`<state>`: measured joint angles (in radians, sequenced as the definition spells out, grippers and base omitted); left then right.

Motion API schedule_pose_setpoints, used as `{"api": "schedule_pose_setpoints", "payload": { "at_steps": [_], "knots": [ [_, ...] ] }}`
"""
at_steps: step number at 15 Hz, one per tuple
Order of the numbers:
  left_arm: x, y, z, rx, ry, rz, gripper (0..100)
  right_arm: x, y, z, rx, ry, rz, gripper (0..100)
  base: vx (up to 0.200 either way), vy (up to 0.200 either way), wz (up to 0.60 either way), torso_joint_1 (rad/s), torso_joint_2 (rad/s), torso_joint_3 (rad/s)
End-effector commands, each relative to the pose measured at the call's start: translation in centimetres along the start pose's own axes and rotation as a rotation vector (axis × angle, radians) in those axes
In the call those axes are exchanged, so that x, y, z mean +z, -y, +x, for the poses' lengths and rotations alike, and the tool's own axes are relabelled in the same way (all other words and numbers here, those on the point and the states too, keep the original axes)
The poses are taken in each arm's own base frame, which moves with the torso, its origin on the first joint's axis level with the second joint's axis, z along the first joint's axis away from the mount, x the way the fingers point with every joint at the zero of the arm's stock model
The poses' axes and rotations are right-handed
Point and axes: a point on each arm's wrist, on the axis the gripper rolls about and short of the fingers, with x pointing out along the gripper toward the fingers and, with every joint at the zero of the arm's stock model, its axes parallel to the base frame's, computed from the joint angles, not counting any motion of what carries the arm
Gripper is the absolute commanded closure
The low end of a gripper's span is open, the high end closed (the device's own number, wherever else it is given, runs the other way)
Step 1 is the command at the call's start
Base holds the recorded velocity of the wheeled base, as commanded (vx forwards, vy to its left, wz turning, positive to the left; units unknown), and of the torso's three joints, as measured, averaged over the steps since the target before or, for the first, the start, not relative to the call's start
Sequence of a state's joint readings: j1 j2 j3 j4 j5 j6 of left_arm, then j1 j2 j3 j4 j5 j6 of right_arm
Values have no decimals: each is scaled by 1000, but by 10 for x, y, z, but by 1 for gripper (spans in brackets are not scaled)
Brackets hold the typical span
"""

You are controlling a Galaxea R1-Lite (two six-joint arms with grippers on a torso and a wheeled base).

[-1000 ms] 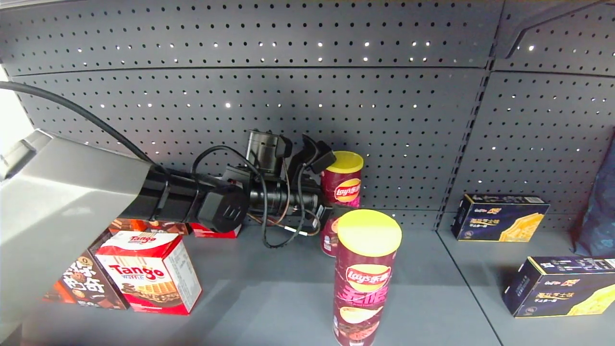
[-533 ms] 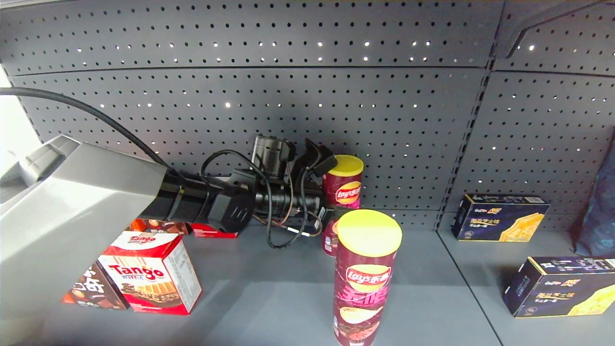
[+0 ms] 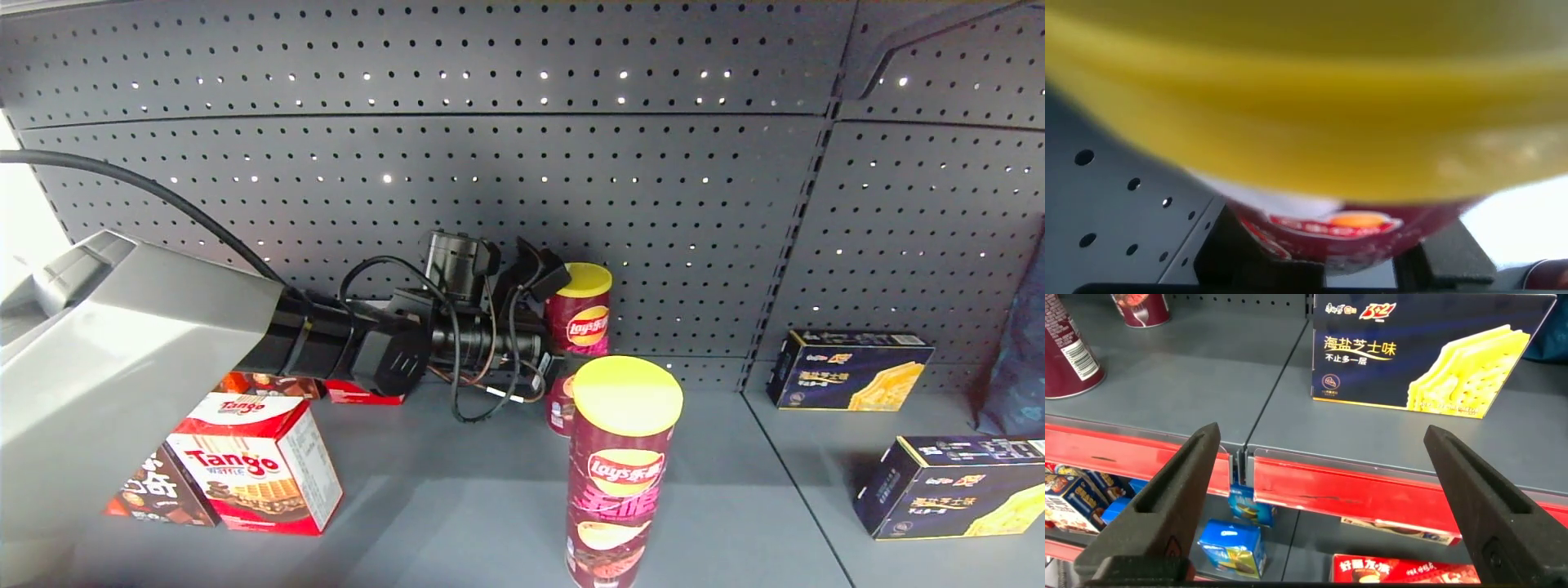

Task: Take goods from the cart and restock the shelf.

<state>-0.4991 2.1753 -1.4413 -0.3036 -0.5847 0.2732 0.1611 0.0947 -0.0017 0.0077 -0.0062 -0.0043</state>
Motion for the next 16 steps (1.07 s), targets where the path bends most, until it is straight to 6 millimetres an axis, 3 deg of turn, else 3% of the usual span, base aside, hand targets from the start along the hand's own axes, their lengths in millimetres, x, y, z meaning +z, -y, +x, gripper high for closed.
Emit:
{"api": "schedule_pose_setpoints", "payload": {
  "at_steps": [1, 4, 5, 10, 14, 16],
  "knots": [
    [1, 2, 1, -1, 3, 5, 0, 0, 0, 0, 0, -1, 0, 0, 0, 0, 0, 0, 0, 0],
    [2, 3, -1, -1, 3, 5, 0, 0, 0, 0, 0, -2, 0, 0, 0, 0, 0, 0, 0, 0],
    [13, 7, -12, 6, 23, 19, 0, 0, 0, 0, 0, -2, 0, 0, 0, 0, 0, 0, 0, 0],
    [25, 22, -50, 27, 38, 25, 0, 0, 0, 0, 0, -2, 0, 0, 0, 0, 0, 0, 0, 0],
    [16, 34, -85, 92, 2, -2, 0, 0, 0, 0, 0, -2, 0, 0, 0, 0, 0, 0, 0, 0],
    [9, 38, -89, 124, -14, -7, 0, 0, 0, 0, 0, -2, 0, 0, 0, 0, 0, 0, 0, 0]
  ]
}}
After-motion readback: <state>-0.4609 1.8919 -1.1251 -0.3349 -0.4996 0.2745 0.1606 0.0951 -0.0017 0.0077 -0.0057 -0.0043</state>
